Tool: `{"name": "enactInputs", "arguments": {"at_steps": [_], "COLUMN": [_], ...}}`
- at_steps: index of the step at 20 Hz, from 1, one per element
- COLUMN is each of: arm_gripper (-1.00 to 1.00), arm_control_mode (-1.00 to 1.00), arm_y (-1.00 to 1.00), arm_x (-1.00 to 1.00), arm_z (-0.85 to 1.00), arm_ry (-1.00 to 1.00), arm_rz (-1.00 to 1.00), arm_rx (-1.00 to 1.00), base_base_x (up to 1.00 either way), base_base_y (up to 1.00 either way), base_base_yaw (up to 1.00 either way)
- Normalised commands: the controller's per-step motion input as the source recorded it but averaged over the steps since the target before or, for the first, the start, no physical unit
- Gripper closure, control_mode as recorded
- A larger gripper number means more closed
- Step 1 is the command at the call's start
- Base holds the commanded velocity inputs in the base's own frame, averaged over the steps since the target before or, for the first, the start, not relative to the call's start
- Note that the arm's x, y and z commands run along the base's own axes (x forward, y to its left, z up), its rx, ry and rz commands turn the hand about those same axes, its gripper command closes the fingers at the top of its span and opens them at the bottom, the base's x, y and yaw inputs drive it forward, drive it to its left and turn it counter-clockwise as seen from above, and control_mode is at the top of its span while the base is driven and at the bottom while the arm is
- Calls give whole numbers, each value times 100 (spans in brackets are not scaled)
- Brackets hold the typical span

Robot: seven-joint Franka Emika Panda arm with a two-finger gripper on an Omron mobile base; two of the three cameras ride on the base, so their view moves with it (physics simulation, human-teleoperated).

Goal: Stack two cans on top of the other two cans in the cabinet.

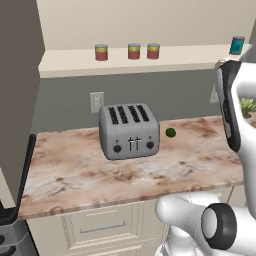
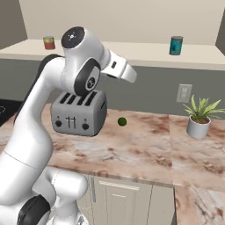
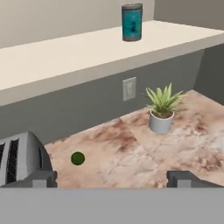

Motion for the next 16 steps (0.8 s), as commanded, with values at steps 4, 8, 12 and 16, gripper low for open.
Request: {"name": "enactInputs", "arguments": {"at_steps": [4,8,12,16], "arm_gripper": [-100,-100,-100,-100], "arm_control_mode": [-100,-100,-100,-100], "arm_y": [-18,-16,-31,-33], "arm_x": [0,0,0,0], "arm_z": [14,6,27,63], "arm_ry": [-24,-16,-7,1], "arm_rz": [-9,-14,-17,-12], "arm_rx": [-4,-9,-6,0], "base_base_x": [0,0,0,0], "base_base_y": [0,0,0,0], "base_base_yaw": [0,0,0,0]}}
